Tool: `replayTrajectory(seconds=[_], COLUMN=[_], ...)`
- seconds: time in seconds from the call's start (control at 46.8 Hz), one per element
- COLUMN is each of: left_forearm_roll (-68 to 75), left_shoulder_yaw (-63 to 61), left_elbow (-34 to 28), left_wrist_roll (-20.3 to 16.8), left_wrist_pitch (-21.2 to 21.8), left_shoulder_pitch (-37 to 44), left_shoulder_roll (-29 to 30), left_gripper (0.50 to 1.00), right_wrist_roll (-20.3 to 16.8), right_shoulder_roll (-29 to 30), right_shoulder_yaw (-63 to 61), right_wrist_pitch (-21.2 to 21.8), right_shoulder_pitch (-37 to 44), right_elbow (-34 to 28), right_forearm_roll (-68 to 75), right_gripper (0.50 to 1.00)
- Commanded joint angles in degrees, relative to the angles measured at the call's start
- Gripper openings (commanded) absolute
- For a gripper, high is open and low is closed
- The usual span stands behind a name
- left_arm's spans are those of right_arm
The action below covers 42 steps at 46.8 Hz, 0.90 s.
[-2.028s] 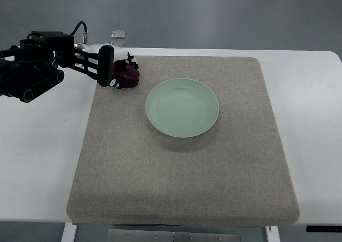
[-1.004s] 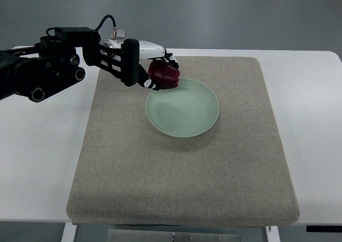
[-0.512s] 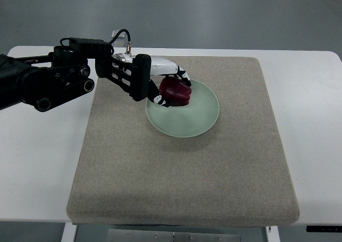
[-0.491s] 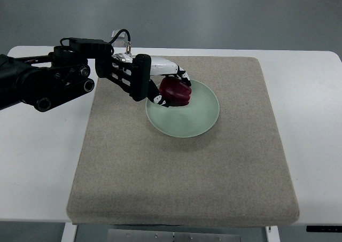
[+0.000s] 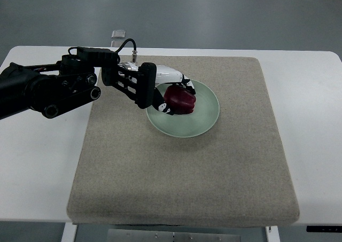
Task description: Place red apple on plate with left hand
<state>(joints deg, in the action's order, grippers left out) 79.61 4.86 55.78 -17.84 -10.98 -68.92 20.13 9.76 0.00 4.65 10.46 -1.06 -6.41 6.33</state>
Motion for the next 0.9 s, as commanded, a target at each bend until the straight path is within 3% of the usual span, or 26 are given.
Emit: replayTrajectory(seconds=[0.0,0.085,0.171,0.256,0.299,0.406,0.47,0.875], left_forearm_roll=[-0.1,-0.1,-0.1,-0.1,-0.1,-0.1,-0.1,-0.2], left_shoulder_yaw=[0.1,0.1,0.2,0.1,0.2,0.2,0.3,0.9], left_elbow=[-0.1,-0.6,-0.8,-0.8,-0.8,-0.8,-0.8,-4.4], left_wrist_roll=[0.0,0.0,0.0,0.0,0.0,0.0,0.0,0.0], left_wrist_pitch=[0.1,0.2,0.2,0.2,0.3,0.3,0.3,1.6], left_shoulder_pitch=[0.0,0.0,0.0,0.2,0.5,0.7,0.7,0.7], left_shoulder_roll=[0.0,0.0,0.0,0.0,0.0,0.0,0.0,-0.4], left_gripper=[0.771,0.780,0.848,0.857,0.887,0.891,0.926,0.926], right_wrist_roll=[0.0,0.0,0.0,0.0,0.0,0.0,0.0,0.0], right_shoulder_roll=[0.0,0.0,0.0,0.0,0.0,0.0,0.0,0.0], right_shoulder_yaw=[0.0,0.0,0.0,0.0,0.0,0.0,0.0,0.0], right_wrist_pitch=[0.0,0.0,0.0,0.0,0.0,0.0,0.0,0.0], right_shoulder_pitch=[0.0,0.0,0.0,0.0,0.0,0.0,0.0,0.0], right_elbow=[0.0,0.0,0.0,0.0,0.0,0.0,0.0,0.0], right_forearm_roll=[0.0,0.0,0.0,0.0,0.0,0.0,0.0,0.0], right_gripper=[0.964,0.964,0.964,0.964,0.964,0.964,0.964,0.964])
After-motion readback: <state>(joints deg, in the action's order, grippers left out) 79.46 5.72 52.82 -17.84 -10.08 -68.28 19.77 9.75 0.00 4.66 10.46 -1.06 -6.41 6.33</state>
